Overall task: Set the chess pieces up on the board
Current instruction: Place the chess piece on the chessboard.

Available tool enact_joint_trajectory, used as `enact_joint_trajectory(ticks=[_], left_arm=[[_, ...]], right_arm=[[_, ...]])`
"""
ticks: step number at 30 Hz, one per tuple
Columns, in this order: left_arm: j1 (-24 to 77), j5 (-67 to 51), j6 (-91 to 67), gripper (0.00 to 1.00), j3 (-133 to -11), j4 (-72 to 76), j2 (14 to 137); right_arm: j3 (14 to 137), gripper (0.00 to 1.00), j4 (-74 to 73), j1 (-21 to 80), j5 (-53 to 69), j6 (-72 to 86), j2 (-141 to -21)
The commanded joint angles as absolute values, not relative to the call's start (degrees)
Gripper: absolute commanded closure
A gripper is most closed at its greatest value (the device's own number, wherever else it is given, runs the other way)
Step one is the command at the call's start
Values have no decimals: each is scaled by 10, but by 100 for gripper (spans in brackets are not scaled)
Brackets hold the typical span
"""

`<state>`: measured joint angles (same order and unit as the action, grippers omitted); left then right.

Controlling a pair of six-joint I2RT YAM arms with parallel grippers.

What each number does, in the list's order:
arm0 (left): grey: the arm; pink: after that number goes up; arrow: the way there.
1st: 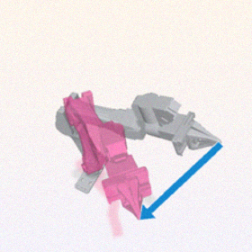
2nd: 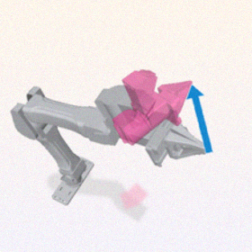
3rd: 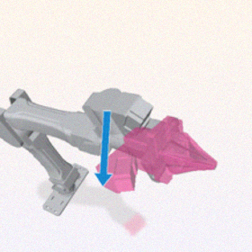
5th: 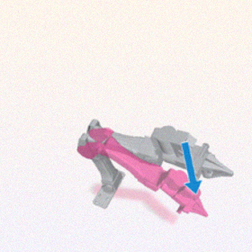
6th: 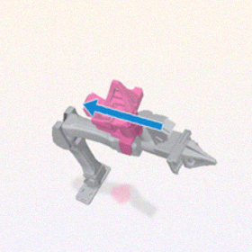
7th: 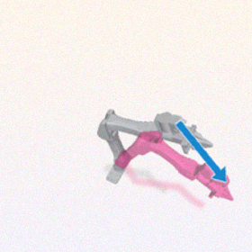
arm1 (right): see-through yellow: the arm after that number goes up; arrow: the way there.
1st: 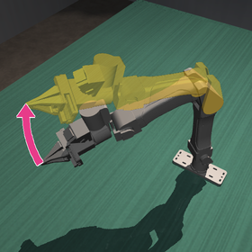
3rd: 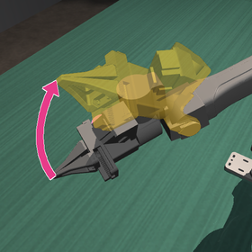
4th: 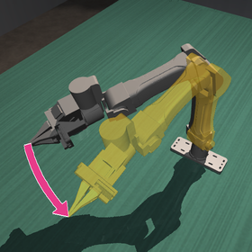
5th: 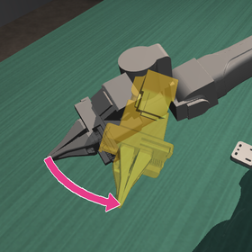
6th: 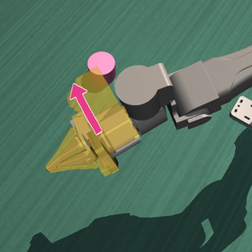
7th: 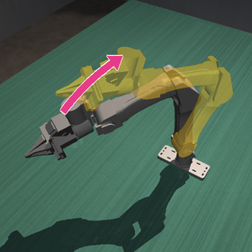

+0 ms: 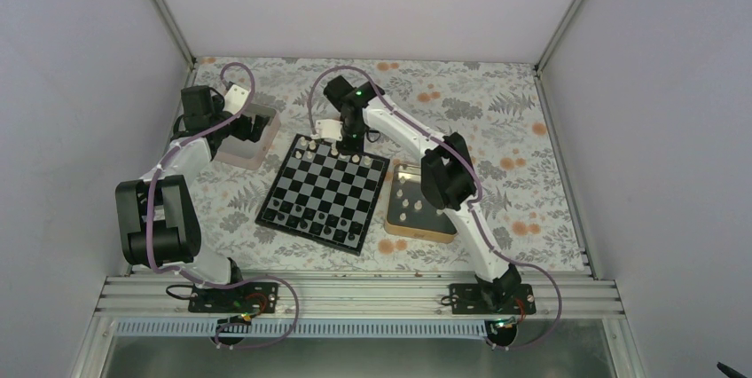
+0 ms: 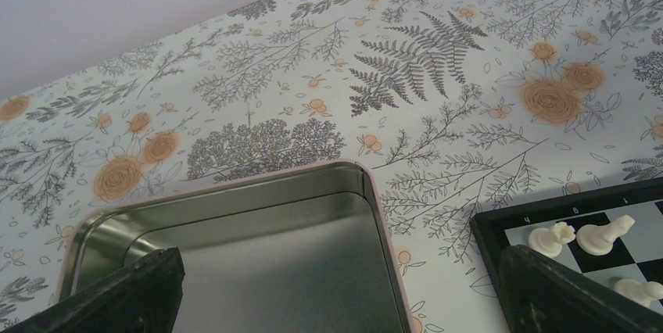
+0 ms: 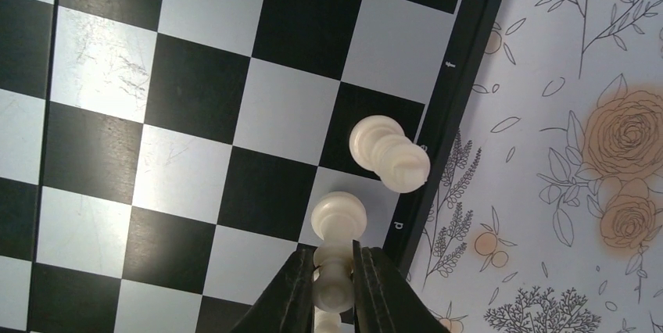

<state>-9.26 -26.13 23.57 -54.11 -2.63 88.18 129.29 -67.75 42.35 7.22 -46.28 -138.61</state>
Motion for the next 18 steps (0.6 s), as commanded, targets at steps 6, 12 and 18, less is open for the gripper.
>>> enact_joint_trajectory(ticks=[6, 12, 18], left_arm=[[-96, -277, 243, 0, -538, -21, 881], [-97, -275, 242, 0, -537, -21, 879], [-97, -276, 243, 0, -538, -22, 878]], right_arm=[[1310, 85, -669, 428, 69, -472, -1396], [1308, 86, -674, 427, 65, -473, -1398], [1306, 86, -679, 424, 66, -473, -1398]])
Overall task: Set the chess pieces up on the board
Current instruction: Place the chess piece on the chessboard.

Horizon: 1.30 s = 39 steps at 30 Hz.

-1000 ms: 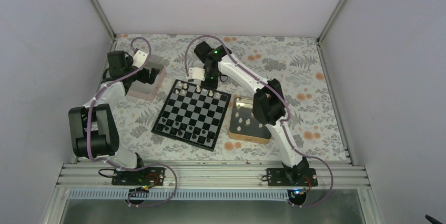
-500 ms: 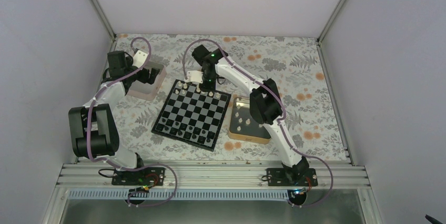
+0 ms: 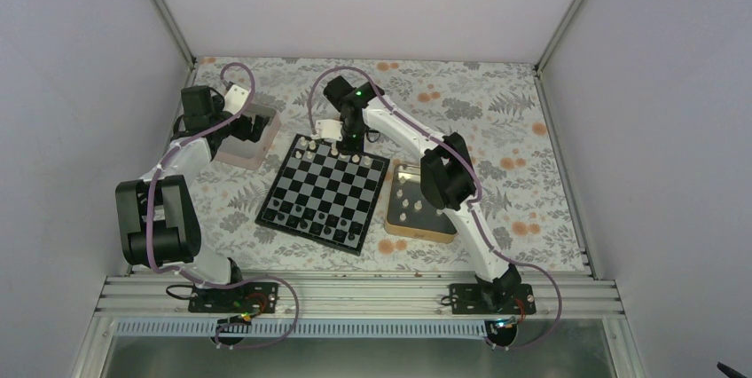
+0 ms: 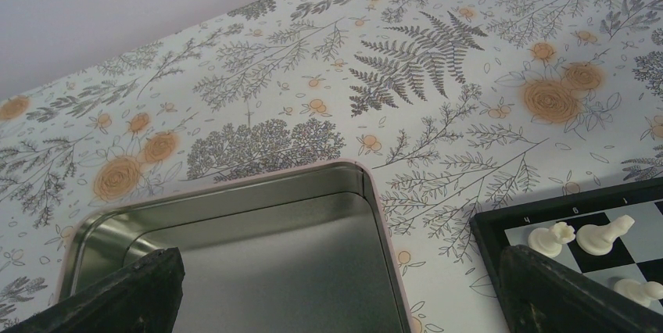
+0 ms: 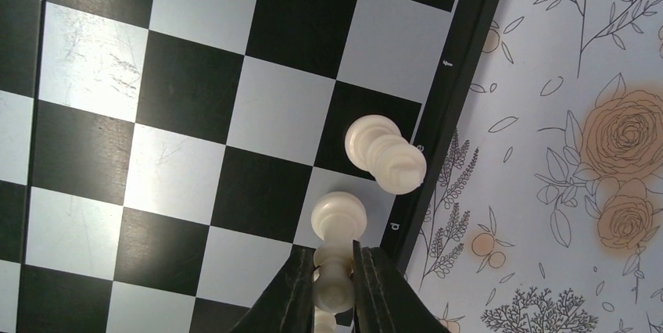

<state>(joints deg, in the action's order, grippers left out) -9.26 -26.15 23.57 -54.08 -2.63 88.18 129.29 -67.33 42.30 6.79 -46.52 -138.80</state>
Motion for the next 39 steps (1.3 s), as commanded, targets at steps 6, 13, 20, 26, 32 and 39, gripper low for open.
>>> enact_joint_trajectory(ticks=[6, 13, 20, 26, 32, 39], left_arm=[[-97, -278, 243, 0, -538, -22, 877], [-97, -279, 243, 0, -537, -23, 878], [-97, -280, 243, 0, -538, -23, 877], [-97, -281, 243, 0, -538, -23, 878], [-97, -281, 243, 0, -537, -24, 878], [-97, -280, 243, 0, -539, -24, 878]], right_arm=[[1302, 86, -680, 420, 64, -473, -1394], [1294, 87, -682, 418, 63, -473, -1392], [1292, 87, -686, 416, 63, -473, -1390], [1283, 87, -684, 415, 61, -474, -1384], [1281, 87, -679, 415, 61, -473, -1388], [1279, 81, -666, 415, 60, -472, -1384]])
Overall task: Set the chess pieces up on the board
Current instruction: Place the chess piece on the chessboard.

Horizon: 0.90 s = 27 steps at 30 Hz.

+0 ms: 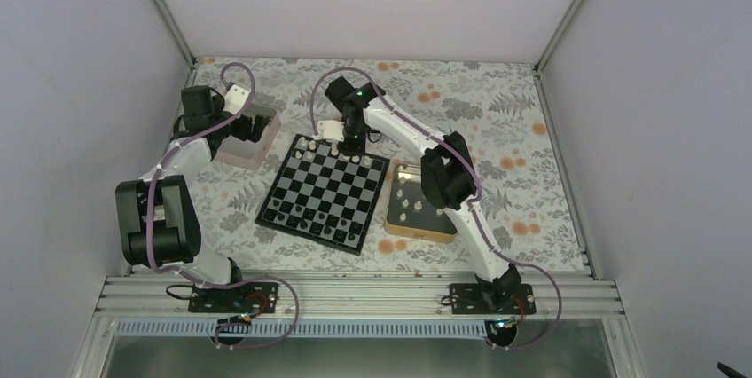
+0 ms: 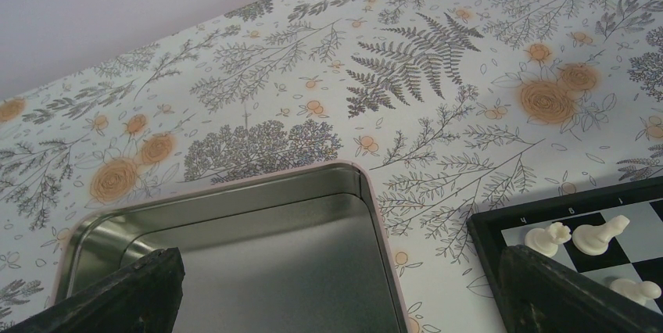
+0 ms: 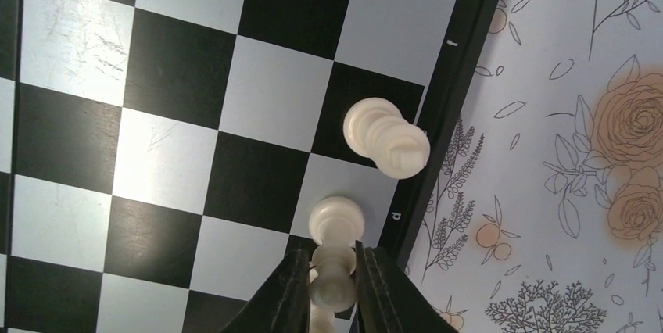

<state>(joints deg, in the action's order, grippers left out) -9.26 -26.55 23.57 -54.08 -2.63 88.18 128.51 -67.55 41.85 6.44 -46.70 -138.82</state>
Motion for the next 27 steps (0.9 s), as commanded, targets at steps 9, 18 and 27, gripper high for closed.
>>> enact_joint_trajectory(ticks=[9, 18, 27], left_arm=[[-97, -278, 243, 0, -539, -24, 877], [-96, -280, 243, 0, -538, -23, 876], [-97, -279, 243, 0, -538, -22, 878]], right_arm=[[1270, 71, -652, 414, 61, -472, -1373], [1267, 86, -641, 414, 62, -470, -1372], [1268, 88, -631, 414, 64, -470, -1370]])
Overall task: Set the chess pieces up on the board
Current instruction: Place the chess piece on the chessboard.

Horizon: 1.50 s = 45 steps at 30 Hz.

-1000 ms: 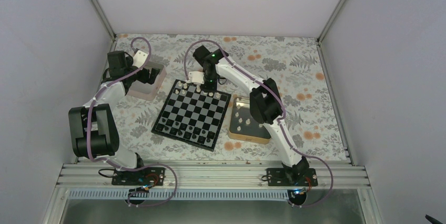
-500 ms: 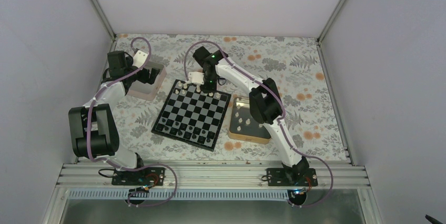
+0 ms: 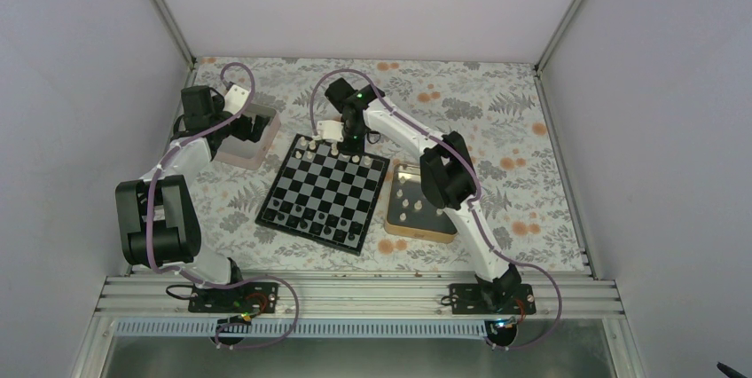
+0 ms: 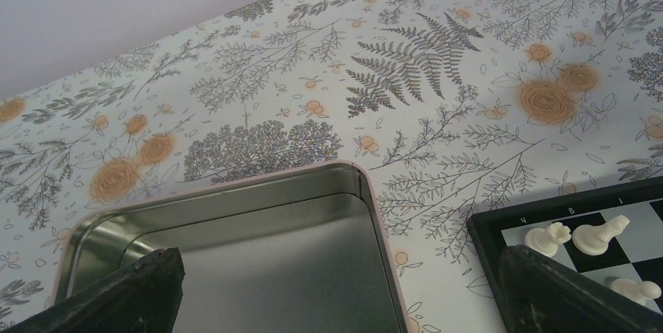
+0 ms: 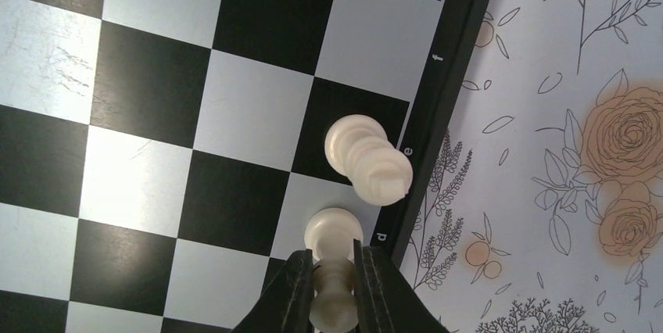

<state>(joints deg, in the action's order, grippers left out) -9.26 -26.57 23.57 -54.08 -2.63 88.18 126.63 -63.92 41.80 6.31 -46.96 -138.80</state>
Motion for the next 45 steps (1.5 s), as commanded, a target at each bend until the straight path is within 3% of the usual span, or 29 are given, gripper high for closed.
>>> enact_joint_trajectory(ticks=[1, 11, 18, 28, 32, 37, 45], left_arm=[[-97, -279, 243, 0, -538, -22, 877], [-97, -280, 245, 0, -539, -24, 881], [-97, -280, 245, 0, -538, -23, 882], [-97, -277, 244, 0, -538, -23, 879], [-97, -276, 243, 0, -536, -21, 877], [-97, -271, 243, 0, -537, -21, 877], [-96, -257, 242, 0, -541, -19, 881]], right_arm=[[1267, 88, -631, 413, 65, -470, -1369], [1268, 83, -641, 414, 71, -472, -1373], [1269, 69, -624, 413, 73, -461, -1362], [1258, 67, -630, 381, 97, -442, -1281], [1174, 68, -646, 337, 101, -437, -1201], [973, 68, -626, 296, 20, -416, -1069], [729, 66, -615, 260, 5, -386, -877]])
